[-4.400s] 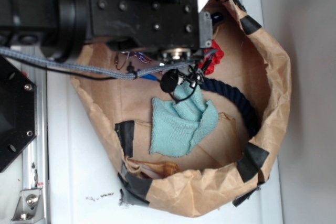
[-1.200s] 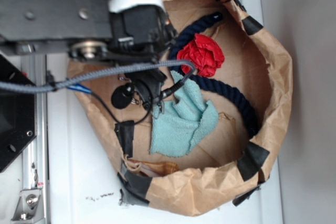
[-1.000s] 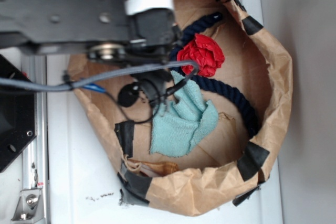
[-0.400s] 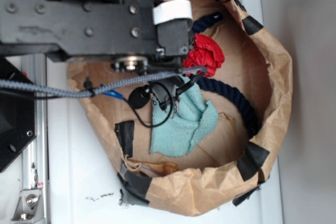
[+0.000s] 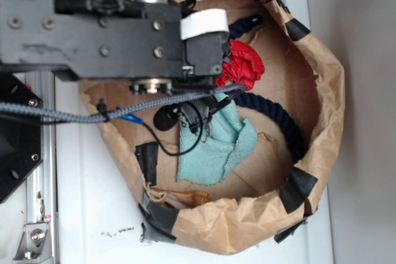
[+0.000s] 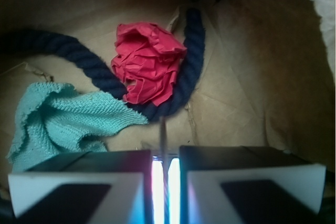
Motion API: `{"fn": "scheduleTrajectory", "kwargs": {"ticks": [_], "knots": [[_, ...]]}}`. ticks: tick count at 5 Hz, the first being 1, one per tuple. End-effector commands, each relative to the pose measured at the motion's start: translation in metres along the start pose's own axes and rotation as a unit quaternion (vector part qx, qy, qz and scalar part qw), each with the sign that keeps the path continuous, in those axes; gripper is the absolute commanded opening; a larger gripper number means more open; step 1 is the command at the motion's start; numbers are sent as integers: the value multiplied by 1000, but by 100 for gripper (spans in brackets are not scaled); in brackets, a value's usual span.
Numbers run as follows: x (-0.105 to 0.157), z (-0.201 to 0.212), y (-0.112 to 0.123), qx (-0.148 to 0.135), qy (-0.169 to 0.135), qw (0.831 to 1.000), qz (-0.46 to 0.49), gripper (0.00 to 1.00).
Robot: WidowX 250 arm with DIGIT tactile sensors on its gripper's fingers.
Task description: Grab the silver keys.
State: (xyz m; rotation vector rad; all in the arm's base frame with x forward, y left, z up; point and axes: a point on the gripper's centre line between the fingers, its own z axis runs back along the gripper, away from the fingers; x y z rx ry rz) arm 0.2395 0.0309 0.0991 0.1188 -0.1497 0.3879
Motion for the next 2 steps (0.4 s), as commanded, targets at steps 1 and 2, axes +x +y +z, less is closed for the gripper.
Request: {"fn": "scheduleTrajectory", "kwargs": {"ticks": [1,2], "knots": [[-4,6,4,4,-19,1000,-7,0],[-4,6,5,2,-23,1000,-4,0]]}}
